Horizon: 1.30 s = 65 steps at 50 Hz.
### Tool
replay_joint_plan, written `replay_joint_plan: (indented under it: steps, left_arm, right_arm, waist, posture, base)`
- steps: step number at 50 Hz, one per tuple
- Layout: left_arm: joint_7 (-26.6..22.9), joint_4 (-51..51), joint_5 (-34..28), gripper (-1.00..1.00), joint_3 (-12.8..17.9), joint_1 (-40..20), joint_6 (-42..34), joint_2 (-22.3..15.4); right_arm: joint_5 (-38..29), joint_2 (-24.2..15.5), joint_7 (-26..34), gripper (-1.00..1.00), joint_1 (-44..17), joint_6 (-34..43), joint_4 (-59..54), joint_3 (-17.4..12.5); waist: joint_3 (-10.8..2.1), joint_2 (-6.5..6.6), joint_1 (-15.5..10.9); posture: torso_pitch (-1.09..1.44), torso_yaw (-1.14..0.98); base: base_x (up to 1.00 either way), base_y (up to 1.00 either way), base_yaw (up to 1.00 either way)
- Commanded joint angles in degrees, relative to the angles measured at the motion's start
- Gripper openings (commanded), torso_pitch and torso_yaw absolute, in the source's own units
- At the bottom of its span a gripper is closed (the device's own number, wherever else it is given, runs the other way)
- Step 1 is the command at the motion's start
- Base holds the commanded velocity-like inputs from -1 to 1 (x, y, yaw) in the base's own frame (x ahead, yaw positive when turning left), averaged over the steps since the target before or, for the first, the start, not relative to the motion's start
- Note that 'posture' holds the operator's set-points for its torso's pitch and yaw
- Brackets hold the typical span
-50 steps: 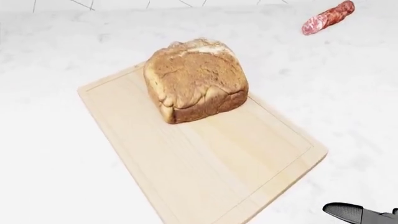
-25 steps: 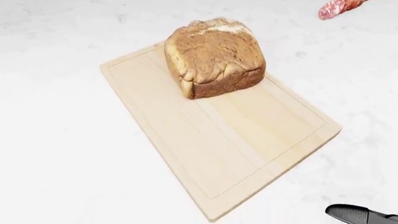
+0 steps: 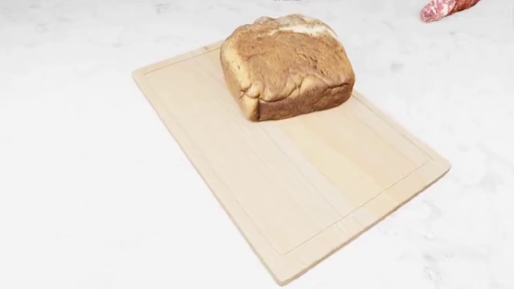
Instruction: Pick up the wedge of cheese and place it on the slice of bread to prepare a simple cheese on bread dish.
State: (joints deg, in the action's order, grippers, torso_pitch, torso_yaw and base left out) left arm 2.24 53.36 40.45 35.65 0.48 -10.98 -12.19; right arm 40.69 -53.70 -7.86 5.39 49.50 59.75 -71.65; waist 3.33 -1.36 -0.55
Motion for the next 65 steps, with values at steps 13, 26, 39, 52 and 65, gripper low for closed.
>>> replay_joint_plan:
  steps: [13, 26, 39, 52, 65]
  left_arm:
    - [-0.3, 1.6, -0.1, 1.00, 0.3, -0.5, 1.0, -0.5]
    - [-0.5, 1.6, -0.3, 1.00, 0.1, -0.4, 1.1, -0.3]
    - [-0.8, 1.5, -0.8, 1.00, -0.4, -0.4, 1.1, 0.0]
    - [-1.0, 1.6, -1.2, 1.00, -0.6, -0.3, 1.2, 0.2]
    - [-1.1, 1.4, -1.1, 1.00, -0.5, -0.3, 1.3, 0.2]
  right_arm:
    - [-58.2, 2.8, 66.6, 1.00, -4.1, -0.4, -16.0, -9.8]
    - [-65.8, 2.8, 65.9, 1.00, -6.4, -16.1, -32.9, -5.6]
    - [-73.0, 4.9, 57.7, 1.00, -13.8, -19.7, -40.0, 17.6]
    - [-78.7, 4.3, 57.5, 1.00, -19.4, -20.4, -41.7, 28.5]
    - [-84.4, 4.6, 59.5, 1.00, -22.7, -23.3, -43.4, 33.1]
  waist:
    - [-0.06, -0.40, 0.3]
    - [-0.76, 0.99, 0.8]
    - [-0.62, 0.63, 0.8]
    - [-0.73, 0.50, 0.3]
    - [-0.95, 0.39, 0.4]
  posture:
    - [0.00, 0.00]
    - [0.00, 0.00]
    - [0.00, 0.00]
    - [0.00, 0.00]
    - [0.00, 0.00]
  base:
    - [0.00, 0.00, 0.00]
    - [0.00, 0.00, 0.00]
    - [0.00, 0.00, 0.00]
    - [0.00, 0.00, 0.00]
    - [0.00, 0.00, 0.00]
